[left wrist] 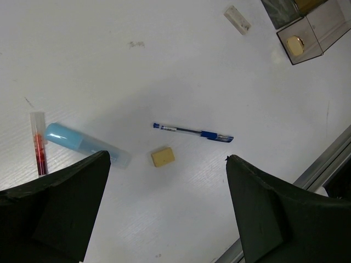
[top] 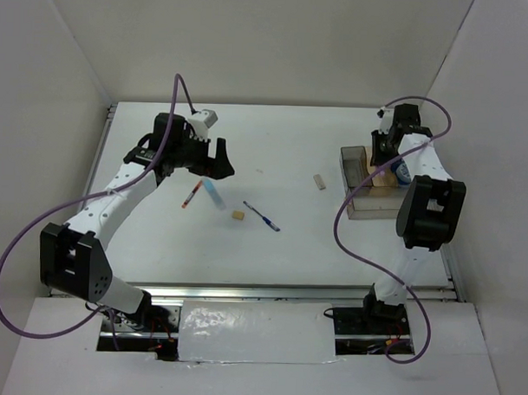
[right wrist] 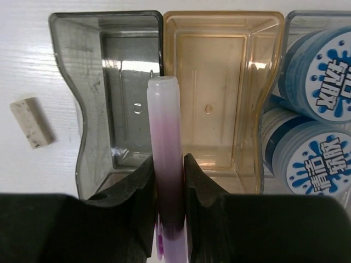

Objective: Sort the stationery into containers
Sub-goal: Place the stationery into the container

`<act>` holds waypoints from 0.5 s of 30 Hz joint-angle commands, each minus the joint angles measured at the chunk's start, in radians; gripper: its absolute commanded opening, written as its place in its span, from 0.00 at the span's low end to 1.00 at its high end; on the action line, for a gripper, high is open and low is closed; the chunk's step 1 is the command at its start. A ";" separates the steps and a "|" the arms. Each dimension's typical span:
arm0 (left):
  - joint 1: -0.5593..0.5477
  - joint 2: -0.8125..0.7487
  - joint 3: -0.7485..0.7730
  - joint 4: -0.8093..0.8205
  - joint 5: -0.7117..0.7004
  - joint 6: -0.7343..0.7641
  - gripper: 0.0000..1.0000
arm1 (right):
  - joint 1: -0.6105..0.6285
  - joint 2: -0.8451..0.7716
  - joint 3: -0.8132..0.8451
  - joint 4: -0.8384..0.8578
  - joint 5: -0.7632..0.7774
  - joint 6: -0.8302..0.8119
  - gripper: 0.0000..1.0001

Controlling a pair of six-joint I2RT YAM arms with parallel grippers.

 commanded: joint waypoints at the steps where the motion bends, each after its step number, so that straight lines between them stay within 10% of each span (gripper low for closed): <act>1: -0.007 0.013 0.029 0.018 0.000 0.031 0.99 | -0.004 0.026 0.033 0.026 0.019 0.009 0.09; 15: -0.024 0.028 0.030 0.019 -0.008 0.039 0.99 | -0.027 0.085 0.013 0.089 0.051 -0.033 0.20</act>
